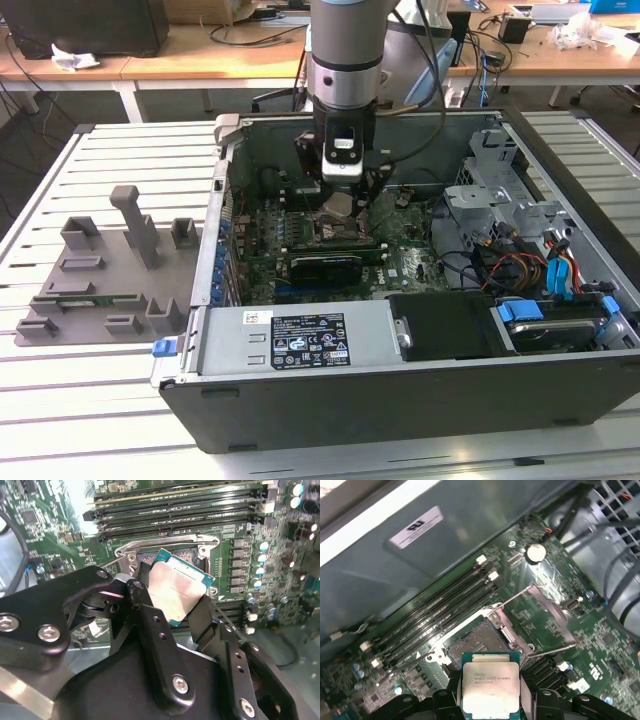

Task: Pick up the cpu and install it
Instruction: 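Place the cpu into insertion slot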

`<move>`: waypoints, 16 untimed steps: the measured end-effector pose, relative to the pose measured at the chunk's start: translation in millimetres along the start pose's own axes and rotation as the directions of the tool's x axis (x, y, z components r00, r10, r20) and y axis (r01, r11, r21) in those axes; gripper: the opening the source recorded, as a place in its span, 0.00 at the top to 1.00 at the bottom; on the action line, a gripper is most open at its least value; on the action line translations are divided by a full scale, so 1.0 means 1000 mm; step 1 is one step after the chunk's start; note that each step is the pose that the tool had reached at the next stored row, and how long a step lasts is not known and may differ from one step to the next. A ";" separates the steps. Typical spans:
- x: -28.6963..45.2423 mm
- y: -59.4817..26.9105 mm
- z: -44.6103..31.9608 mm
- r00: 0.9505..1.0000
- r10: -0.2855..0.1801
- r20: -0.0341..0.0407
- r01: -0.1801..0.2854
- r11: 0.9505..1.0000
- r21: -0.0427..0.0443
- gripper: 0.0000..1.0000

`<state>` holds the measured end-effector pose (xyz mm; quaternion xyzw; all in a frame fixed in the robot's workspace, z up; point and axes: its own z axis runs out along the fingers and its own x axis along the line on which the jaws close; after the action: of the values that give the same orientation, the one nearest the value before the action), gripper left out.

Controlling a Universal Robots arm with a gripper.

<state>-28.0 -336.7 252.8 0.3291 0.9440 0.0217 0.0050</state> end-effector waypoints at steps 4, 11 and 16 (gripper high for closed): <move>0.0000 0.0000 0.0001 0.997 0.074 0.003 -0.074 0.997 0.000 0.45; 0.0000 0.0000 0.0005 0.974 0.225 0.010 -0.225 0.974 -0.002 0.45; 0.0000 0.0000 0.0007 0.944 0.331 0.014 -0.331 0.944 -0.004 0.45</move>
<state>-28.0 -336.7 252.1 0.4830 0.8753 0.0205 0.0086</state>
